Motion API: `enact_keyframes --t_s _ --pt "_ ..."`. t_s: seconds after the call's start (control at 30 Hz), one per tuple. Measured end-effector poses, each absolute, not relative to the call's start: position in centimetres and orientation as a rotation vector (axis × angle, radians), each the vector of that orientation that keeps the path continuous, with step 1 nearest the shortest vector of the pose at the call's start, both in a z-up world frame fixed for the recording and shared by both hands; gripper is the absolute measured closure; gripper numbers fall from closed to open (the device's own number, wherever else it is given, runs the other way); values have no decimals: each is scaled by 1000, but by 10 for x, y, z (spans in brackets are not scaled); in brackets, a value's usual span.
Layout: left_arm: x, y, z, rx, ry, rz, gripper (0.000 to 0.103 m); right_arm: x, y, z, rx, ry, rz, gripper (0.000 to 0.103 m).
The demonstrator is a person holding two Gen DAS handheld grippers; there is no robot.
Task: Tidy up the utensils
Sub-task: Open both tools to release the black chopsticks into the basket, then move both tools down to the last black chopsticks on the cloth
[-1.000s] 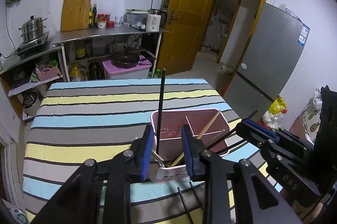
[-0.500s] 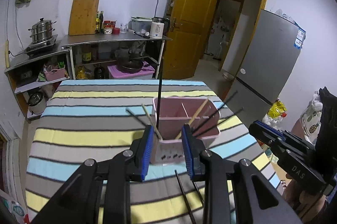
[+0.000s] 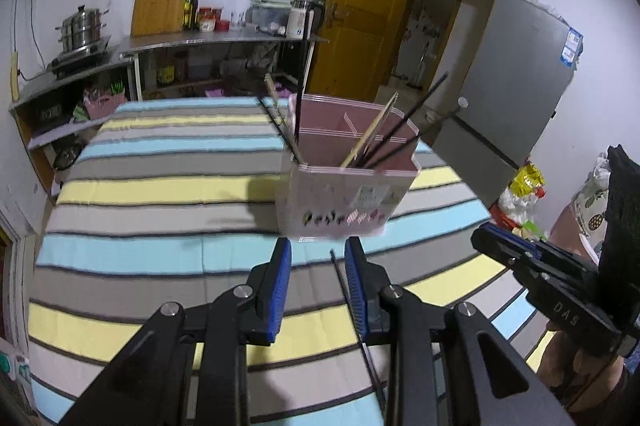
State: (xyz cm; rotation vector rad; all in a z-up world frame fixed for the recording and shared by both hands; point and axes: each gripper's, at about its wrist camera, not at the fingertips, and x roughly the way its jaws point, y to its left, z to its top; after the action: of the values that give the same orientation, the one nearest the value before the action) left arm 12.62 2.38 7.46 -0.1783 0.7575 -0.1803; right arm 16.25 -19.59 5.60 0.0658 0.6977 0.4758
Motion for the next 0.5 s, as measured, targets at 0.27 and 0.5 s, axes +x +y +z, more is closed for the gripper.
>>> enact_keyframes --t_s 0.27,0.5 --pt "122 21 39 -205 846 -174 74 161 -188 9 33 828 480 92" --pt "119 23 20 -227 890 -174 74 166 -175 -26 5 926 483 92"
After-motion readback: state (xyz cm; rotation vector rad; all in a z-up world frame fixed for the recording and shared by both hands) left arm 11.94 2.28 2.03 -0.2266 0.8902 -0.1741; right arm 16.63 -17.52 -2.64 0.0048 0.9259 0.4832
